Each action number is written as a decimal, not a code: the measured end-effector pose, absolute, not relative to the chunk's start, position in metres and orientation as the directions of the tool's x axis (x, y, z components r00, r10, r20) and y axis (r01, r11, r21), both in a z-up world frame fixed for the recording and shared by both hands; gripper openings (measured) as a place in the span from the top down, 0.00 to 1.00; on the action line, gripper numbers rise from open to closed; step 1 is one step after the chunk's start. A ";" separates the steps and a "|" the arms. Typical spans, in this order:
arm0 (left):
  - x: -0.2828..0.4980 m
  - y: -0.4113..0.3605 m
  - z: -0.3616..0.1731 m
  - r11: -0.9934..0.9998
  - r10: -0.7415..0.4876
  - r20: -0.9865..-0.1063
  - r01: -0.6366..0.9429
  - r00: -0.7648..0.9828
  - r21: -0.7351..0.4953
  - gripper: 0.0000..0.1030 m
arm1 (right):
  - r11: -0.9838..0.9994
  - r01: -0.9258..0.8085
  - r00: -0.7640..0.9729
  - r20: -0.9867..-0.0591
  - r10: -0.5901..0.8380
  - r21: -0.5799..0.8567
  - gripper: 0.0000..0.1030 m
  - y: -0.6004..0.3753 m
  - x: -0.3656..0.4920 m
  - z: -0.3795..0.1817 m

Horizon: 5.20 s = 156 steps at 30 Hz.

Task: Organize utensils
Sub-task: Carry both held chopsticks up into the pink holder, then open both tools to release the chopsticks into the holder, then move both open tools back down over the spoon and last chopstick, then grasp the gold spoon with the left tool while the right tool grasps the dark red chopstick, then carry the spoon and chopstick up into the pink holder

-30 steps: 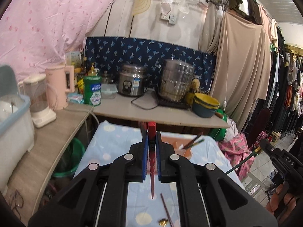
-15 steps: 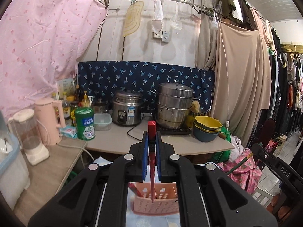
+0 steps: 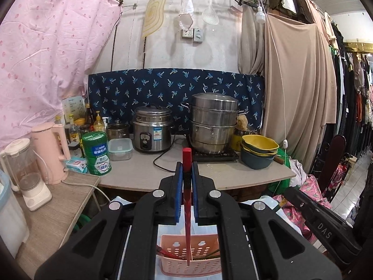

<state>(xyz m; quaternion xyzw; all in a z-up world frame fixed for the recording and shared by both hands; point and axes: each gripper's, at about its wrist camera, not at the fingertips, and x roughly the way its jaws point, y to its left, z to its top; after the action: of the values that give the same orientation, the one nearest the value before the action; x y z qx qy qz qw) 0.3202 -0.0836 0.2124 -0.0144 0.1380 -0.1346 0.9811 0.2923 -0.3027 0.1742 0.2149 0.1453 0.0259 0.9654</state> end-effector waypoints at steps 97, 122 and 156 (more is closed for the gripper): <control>0.133 -0.032 -0.049 0.988 -0.148 -0.753 0.135 0.640 -0.079 0.51 | 0.959 0.024 0.661 -0.725 0.196 0.281 0.73 -0.198 0.059 -0.065; 0.103 -0.043 -0.071 0.983 -0.155 -0.776 0.177 0.611 -0.057 0.37 | 0.976 0.042 0.672 -0.729 0.132 0.215 0.92 -0.195 0.052 -0.080; 0.097 -0.054 -0.075 0.968 -0.222 -0.773 0.230 0.595 -0.101 0.88 | 0.964 0.089 0.690 -0.714 0.121 0.250 0.93 -0.212 0.041 -0.080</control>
<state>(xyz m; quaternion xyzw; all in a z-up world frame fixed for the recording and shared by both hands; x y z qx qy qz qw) 0.0968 -0.0539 -0.0750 0.0047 0.4321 -0.1265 0.8929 0.0414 -0.2120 -0.0804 0.1336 0.3937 0.0088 0.9094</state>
